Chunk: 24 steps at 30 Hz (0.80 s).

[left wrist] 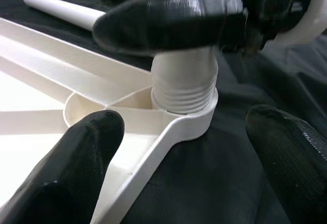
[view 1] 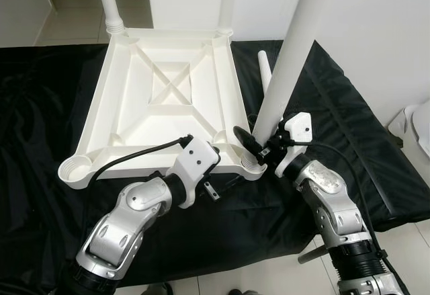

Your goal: Building children table

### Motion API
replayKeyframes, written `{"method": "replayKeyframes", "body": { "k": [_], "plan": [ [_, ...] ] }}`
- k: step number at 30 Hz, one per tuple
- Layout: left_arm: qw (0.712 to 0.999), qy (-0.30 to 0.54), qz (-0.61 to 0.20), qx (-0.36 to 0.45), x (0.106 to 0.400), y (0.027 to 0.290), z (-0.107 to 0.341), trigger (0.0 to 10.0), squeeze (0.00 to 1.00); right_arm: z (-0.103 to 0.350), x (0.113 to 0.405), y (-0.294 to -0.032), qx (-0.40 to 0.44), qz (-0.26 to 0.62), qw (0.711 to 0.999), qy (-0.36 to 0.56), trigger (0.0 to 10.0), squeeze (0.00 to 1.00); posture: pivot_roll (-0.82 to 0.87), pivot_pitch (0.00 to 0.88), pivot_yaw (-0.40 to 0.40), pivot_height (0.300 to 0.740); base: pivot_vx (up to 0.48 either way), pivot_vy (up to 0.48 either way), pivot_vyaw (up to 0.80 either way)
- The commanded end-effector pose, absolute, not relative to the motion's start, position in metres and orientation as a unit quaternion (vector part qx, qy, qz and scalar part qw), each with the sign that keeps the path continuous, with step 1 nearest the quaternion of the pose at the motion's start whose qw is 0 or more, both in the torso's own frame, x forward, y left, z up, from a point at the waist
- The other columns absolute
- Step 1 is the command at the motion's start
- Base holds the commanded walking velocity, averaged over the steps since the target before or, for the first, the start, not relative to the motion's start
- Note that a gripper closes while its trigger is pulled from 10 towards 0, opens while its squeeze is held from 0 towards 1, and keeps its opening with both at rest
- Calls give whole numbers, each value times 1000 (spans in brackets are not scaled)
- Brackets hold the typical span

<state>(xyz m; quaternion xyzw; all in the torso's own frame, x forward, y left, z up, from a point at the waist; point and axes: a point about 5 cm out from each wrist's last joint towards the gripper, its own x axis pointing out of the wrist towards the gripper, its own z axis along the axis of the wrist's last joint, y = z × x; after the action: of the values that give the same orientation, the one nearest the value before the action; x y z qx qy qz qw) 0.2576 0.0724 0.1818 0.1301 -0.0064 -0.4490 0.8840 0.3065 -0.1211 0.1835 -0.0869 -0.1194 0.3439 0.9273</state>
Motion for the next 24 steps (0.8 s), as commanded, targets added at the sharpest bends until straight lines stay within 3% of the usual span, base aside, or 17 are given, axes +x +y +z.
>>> {"method": "replayKeyframes", "body": {
  "k": [1, 24],
  "plan": [
    [877, 2, -463, 125, 254, 71, 180, 10000, 0, 155, 306, -130, -111, 338, 933, -53, 10000, 0, 2, 149, -26, 740, 0, 0, 0],
    [879, 1, -461, 120, 253, 70, 183, 10000, 0, 150, 304, -127, -144, 358, 921, -57, 10000, 0, 4, 147, -23, 740, 0, 0, 0]
  ]
}}
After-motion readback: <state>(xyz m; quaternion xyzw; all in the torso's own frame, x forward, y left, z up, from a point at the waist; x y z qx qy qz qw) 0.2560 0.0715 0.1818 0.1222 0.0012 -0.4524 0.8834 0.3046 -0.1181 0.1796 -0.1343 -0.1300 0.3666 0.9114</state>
